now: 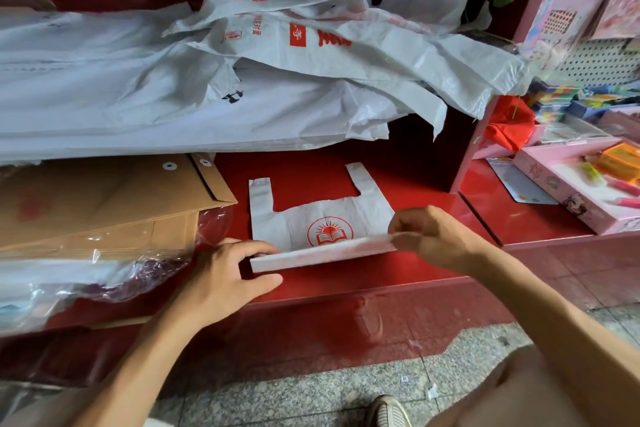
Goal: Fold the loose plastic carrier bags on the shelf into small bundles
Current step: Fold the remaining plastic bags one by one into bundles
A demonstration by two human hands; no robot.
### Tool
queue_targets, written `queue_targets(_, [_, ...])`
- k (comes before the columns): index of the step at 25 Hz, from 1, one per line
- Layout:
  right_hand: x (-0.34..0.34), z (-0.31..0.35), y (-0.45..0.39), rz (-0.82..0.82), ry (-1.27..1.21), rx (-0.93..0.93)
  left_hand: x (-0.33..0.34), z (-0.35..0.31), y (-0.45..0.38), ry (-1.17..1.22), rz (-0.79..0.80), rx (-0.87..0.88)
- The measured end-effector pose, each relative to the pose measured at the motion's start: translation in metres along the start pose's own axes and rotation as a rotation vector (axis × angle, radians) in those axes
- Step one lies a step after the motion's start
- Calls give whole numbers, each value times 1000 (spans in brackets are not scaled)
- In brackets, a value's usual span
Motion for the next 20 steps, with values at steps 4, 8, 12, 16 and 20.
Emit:
queue_targets(4, [-18,-18,-4,-142,-489,151,0,18,-8,255,-97,-225])
queue_targets(8, [7,-47,-7,8,-380,329,2,26,-7,314,-117,-292])
queue_targets(12, [7,-59,-16,-63,-200,414,3,29,-6,342,-143,-328])
queue_targets(16, [6,-58,-13,-37,-13,418,-1,28,-8,80,-184,-256])
queue_targets(20, [20,-17,-12,69,312,102,18,-13,-10,-212,36,164])
Point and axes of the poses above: each hand's wrist, its own y-axis away from the middle knuckle, its own x-axis out of the palm, z = x × y, the point moved 9 cm from there along -y, towards the middle knuckle, and after that the axes turned 1 degree about -z, right-handed, at the moved point
